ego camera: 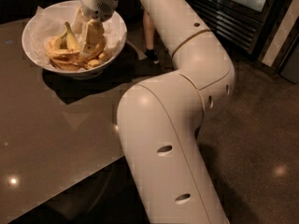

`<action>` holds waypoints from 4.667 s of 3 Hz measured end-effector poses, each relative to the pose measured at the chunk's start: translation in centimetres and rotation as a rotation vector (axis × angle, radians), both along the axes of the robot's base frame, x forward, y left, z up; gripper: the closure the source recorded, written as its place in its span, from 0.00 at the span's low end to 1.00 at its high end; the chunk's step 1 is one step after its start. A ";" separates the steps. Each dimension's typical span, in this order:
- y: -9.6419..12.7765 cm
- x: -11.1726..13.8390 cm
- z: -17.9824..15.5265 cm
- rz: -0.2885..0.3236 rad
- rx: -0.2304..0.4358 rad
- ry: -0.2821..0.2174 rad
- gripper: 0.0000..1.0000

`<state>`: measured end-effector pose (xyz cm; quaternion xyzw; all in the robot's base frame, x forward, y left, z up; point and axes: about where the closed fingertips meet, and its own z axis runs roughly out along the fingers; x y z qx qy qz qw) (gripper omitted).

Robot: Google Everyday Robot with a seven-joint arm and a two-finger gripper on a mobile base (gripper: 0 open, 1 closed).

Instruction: Pick banana from white bowl

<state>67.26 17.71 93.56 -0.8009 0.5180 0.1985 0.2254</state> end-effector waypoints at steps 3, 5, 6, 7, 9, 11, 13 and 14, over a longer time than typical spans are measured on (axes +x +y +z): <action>1.4 -0.3 -2.7 0.020 -0.040 0.057 0.33; 1.2 -0.9 -3.8 0.030 -0.045 0.098 0.34; 0.8 -0.9 -3.6 0.026 -0.066 0.087 0.53; 0.8 -0.9 -3.6 0.026 -0.066 0.087 0.76; 0.9 -0.4 -2.4 -0.007 -0.046 0.035 1.00; -1.8 -3.6 1.0 -0.068 -0.028 -0.077 1.00; -2.0 -6.2 0.8 -0.064 -0.073 -0.076 1.00; -2.3 -9.4 3.6 -0.089 -0.063 -0.112 1.00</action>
Offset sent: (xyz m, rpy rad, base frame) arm -0.0395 -0.0342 -0.0261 -0.2274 0.2019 0.1440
